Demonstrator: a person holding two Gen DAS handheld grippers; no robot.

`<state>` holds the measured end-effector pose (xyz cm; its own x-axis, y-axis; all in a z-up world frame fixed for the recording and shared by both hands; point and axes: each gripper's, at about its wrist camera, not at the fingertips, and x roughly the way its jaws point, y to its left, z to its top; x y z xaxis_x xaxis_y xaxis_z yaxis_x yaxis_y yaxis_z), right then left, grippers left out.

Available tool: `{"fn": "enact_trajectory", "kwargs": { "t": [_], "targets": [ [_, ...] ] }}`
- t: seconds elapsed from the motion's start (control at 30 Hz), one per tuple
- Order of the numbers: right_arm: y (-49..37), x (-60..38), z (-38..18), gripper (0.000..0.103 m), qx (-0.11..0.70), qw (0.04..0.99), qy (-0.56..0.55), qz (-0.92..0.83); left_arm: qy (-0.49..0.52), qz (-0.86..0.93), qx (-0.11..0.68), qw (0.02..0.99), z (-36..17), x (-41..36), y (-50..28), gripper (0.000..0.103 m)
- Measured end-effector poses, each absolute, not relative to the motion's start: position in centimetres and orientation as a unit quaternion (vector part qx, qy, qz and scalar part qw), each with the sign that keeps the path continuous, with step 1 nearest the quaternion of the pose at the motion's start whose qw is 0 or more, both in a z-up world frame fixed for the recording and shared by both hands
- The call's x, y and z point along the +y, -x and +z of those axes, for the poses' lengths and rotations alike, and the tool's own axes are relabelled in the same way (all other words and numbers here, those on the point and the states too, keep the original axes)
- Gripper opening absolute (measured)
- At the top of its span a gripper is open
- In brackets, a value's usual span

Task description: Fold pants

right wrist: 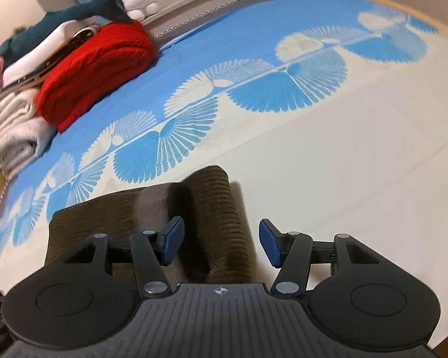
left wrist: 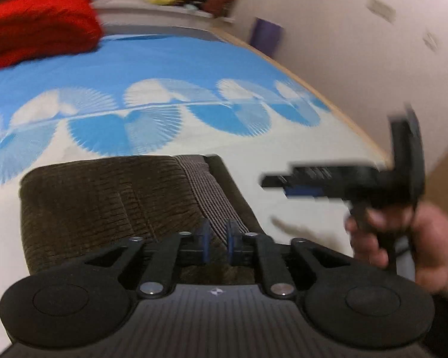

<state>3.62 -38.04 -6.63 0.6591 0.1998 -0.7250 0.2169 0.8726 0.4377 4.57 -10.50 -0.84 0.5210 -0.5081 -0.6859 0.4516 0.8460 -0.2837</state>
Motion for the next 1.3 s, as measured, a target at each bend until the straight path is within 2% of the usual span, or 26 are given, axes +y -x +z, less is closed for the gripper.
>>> {"fn": "enact_trajectory", "kwargs": {
  "t": [0.07, 0.1, 0.2, 0.27, 0.33, 0.5, 0.53, 0.67, 0.73, 0.9, 0.97, 1.03, 1.17, 1.23, 1.3],
  "targets": [
    [-3.6, -38.1, -6.8, 0.059, 0.415, 0.872, -0.259, 0.009, 0.070, -0.241, 0.398, 0.882, -0.2, -7.6, -5.7, 0.042],
    [-3.7, -38.0, -6.9, 0.059, 0.415, 0.870, -0.265, 0.018, 0.083, -0.224, 0.400, 0.885, 0.1, -6.2, -5.9, 0.043],
    [-4.4, -37.1, -7.3, 0.064, 0.427, 0.856, -0.286, 0.049, 0.118, -0.150, 0.432, 0.882, -0.4, -2.3, -7.4, 0.043],
    [-5.1, -35.9, -7.7, 0.073, 0.437, 0.848, -0.293, 0.067, 0.126, -0.114, 0.463, 0.870, -1.6, -0.8, -8.2, 0.043],
    [-6.1, -34.6, -8.2, 0.078, 0.454, 0.840, -0.286, 0.080, 0.113, -0.093, 0.483, 0.863, -2.1, 0.1, -8.3, 0.043],
    [-8.1, -30.7, -10.4, 0.078, 0.519, 0.823, -0.223, 0.064, 0.091, -0.097, 0.477, 0.869, -1.7, 1.9, -8.0, 0.043],
    [-8.2, -30.1, -10.4, 0.066, 0.515, 0.827, -0.217, 0.063, 0.090, -0.096, 0.475, 0.870, -1.5, 2.3, -7.8, 0.043],
    [-8.0, -28.7, -9.0, 0.034, 0.492, 0.847, -0.189, 0.065, 0.094, -0.081, 0.476, 0.871, -1.3, 3.6, -6.5, 0.043],
    [-7.0, -28.8, -7.2, 0.027, 0.458, 0.866, -0.181, 0.081, 0.089, -0.080, 0.474, 0.873, -1.3, 3.9, -6.0, 0.043],
    [-2.2, -30.1, -0.3, 0.024, 0.310, 0.912, -0.210, 0.168, 0.078, -0.102, 0.459, 0.879, -1.1, 3.0, -5.3, 0.043],
    [-0.1, -30.9, 1.3, 0.024, 0.277, 0.926, -0.194, 0.169, 0.064, -0.114, 0.453, 0.882, -1.1, 2.3, -5.2, 0.043],
    [0.5, -32.2, 0.7, 0.024, 0.309, 0.924, -0.185, 0.126, 0.050, -0.133, 0.444, 0.885, -1.2, 1.5, -4.9, 0.043],
    [-0.9, -35.3, -5.3, 0.027, 0.481, 0.857, -0.185, 0.009, 0.013, -0.155, 0.448, 0.880, -1.7, -0.3, -4.8, 0.043],
    [-1.0, -36.1, -5.5, 0.032, 0.481, 0.856, -0.190, 0.010, -0.007, -0.170, 0.444, 0.880, -1.9, -1.1, -4.5, 0.043],
    [-0.6, -36.1, -3.9, 0.032, 0.443, 0.880, -0.169, 0.014, -0.022, -0.185, 0.446, 0.875, -2.1, -1.7, -4.1, 0.043]
  ]
}}
